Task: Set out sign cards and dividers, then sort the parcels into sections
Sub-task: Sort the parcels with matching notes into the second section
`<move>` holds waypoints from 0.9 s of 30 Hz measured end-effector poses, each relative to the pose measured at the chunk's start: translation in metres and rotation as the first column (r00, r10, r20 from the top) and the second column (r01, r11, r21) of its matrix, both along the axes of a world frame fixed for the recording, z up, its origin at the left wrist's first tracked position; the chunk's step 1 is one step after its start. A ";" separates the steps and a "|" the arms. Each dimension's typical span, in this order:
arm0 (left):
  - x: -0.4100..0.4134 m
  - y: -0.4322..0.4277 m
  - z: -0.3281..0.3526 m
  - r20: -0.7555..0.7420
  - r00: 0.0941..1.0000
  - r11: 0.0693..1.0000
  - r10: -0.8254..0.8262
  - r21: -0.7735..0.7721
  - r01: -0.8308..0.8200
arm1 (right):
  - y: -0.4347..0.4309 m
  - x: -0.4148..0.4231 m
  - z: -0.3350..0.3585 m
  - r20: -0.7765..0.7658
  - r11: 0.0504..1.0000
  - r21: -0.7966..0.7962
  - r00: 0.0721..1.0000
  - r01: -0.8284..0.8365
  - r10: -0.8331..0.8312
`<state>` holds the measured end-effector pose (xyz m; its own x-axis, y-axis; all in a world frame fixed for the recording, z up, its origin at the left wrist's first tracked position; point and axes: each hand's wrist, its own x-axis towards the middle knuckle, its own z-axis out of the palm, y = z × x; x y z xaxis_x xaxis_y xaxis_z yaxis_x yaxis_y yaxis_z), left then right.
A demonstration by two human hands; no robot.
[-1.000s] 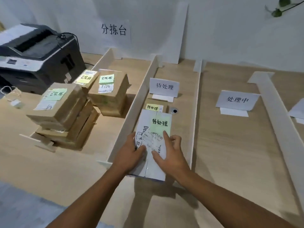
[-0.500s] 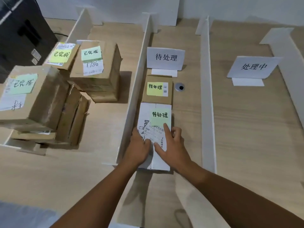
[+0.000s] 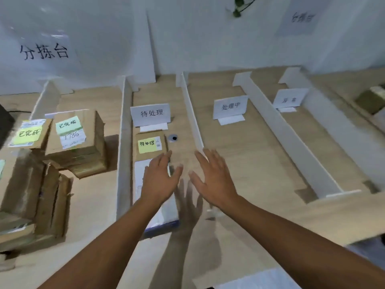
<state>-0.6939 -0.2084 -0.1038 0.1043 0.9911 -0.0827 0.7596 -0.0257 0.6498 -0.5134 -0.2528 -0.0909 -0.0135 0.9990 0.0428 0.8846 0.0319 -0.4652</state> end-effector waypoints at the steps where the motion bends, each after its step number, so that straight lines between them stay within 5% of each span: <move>1: 0.019 0.000 0.010 0.007 0.998 0.998 -0.063 0.028 0.063 | -0.012 0.019 0.014 0.001 0.999 0.016 0.999 0.048 -0.048; 12: 0.293 -0.106 0.090 0.075 0.787 0.778 -0.612 0.235 0.582 | -0.216 0.268 0.087 0.116 0.836 0.163 0.832 0.524 -0.543; 27: 0.654 -0.302 0.113 0.007 0.567 0.545 -0.824 0.289 0.787 | -0.444 0.576 0.099 0.074 0.666 0.154 0.663 0.730 -0.745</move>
<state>-0.0396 -0.5105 0.0088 0.8594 0.4669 0.2084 0.2531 -0.7425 0.6202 0.0628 -0.6971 0.0081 0.7135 0.6730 0.1949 0.6863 -0.6154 -0.3876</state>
